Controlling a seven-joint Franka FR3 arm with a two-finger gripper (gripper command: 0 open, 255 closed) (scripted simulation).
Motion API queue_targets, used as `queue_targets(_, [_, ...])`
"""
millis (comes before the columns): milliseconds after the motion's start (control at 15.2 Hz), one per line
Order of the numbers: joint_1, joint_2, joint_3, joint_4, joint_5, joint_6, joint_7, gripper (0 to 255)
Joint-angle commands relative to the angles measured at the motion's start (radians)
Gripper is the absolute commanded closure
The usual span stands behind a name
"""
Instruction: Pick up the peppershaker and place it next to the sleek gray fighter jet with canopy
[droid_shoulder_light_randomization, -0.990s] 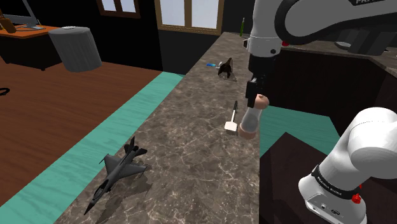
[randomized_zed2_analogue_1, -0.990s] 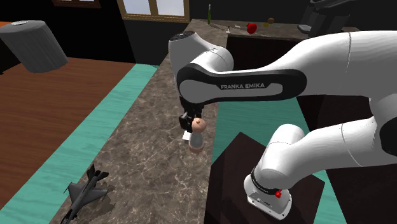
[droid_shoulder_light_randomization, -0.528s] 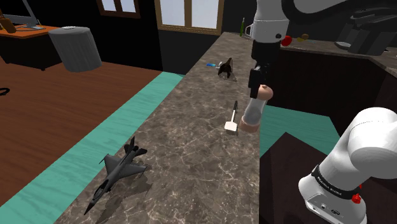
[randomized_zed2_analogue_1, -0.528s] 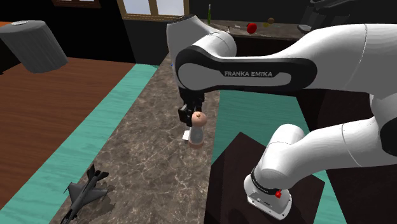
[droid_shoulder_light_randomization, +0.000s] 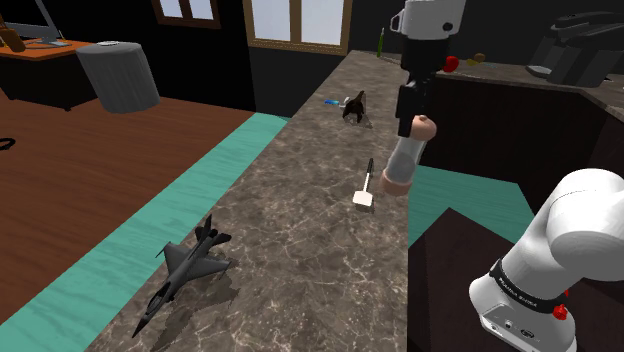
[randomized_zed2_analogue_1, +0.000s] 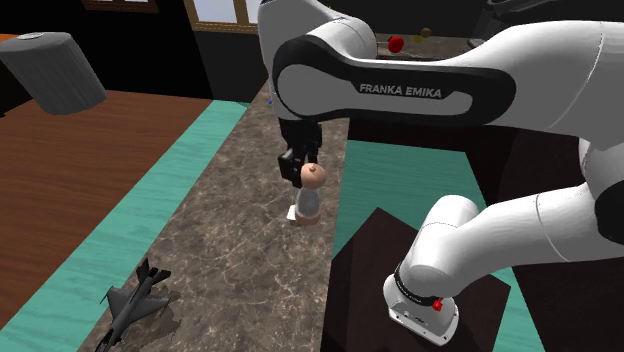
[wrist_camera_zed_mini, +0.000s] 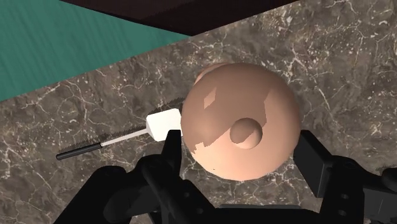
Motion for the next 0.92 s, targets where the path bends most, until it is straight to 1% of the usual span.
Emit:
queue_targets(0, [-0.002, 0.009, -0.002, 0.033, -0.002, -0.024, 0.000, 255])
queue_targets(858, [-0.007, 0.059, -0.009, 0.243, -0.011, -0.184, 0.007, 255])
